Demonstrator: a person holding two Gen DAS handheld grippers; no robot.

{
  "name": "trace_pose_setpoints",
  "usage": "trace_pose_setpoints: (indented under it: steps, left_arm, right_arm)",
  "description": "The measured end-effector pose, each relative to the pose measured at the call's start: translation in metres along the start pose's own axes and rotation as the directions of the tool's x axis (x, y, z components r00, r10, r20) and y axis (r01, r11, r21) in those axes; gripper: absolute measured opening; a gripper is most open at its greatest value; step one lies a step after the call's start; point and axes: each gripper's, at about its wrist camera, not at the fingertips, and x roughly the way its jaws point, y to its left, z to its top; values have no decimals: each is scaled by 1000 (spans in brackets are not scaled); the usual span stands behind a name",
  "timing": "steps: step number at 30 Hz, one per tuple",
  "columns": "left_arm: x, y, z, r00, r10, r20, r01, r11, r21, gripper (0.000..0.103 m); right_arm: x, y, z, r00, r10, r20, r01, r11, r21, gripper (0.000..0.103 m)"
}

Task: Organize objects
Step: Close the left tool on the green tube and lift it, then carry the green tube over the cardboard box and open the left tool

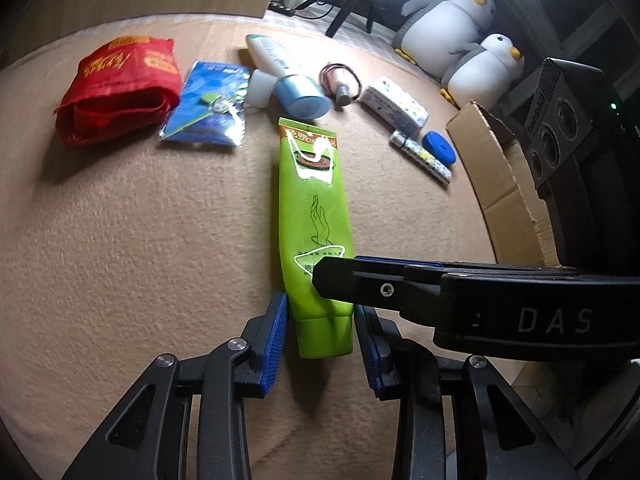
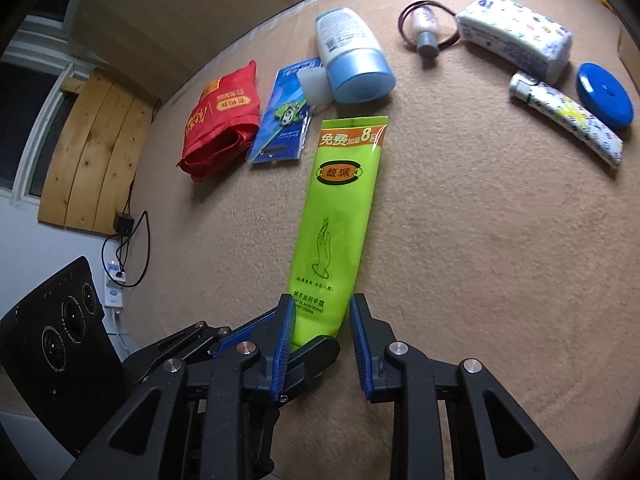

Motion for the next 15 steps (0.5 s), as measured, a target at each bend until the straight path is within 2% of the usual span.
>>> trace_pose_setpoints:
  steps: [8,15]
  left_arm:
    - [-6,-38,17,999,-11,36,9,998,62,37]
    - [-3,-95,41,996,-59,65,50,988,144,37]
  right_arm:
    - [-36,-10,0,997,-6,71,5,1000,20,26]
    - [-87,-32,3,987,-31,160,23,998,51,26]
